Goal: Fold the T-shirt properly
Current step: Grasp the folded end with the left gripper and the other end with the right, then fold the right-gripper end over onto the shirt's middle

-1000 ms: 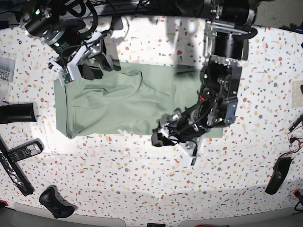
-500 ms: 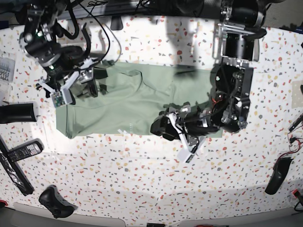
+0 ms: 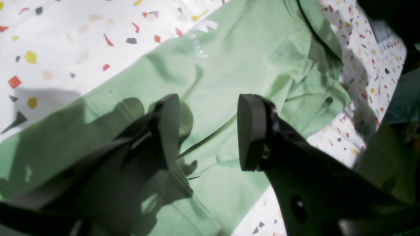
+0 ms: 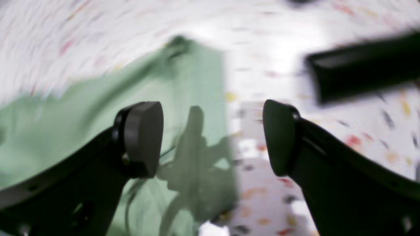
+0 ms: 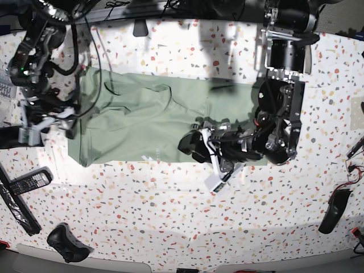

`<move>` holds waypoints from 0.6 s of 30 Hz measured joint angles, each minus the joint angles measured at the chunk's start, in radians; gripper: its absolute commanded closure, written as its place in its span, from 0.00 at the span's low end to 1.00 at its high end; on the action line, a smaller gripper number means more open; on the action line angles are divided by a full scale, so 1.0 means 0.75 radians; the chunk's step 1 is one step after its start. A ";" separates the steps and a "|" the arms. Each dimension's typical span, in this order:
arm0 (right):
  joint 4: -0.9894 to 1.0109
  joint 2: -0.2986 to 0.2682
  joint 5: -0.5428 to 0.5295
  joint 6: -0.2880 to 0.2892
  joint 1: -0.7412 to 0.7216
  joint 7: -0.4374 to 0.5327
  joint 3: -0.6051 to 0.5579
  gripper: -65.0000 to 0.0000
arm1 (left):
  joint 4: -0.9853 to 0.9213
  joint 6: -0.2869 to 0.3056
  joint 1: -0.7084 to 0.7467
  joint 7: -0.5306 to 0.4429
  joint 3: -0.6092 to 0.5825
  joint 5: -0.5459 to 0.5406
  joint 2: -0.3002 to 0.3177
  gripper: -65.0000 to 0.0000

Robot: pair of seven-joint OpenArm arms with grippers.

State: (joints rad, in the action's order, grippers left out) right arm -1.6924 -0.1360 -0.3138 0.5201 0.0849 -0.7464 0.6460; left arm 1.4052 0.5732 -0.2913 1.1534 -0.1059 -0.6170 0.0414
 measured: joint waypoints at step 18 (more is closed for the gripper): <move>0.578 -0.101 -0.292 0.231 -0.091 -0.012 0.069 0.30 | 0.000 0.001 0.001 0.005 0.001 0.059 0.000 0.60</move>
State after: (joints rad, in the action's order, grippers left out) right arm -1.2587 -0.2115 -0.5327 0.6937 0.0170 -0.7551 0.6975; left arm 1.4052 0.5735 -0.2909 1.1572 -0.1055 -0.5728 0.0414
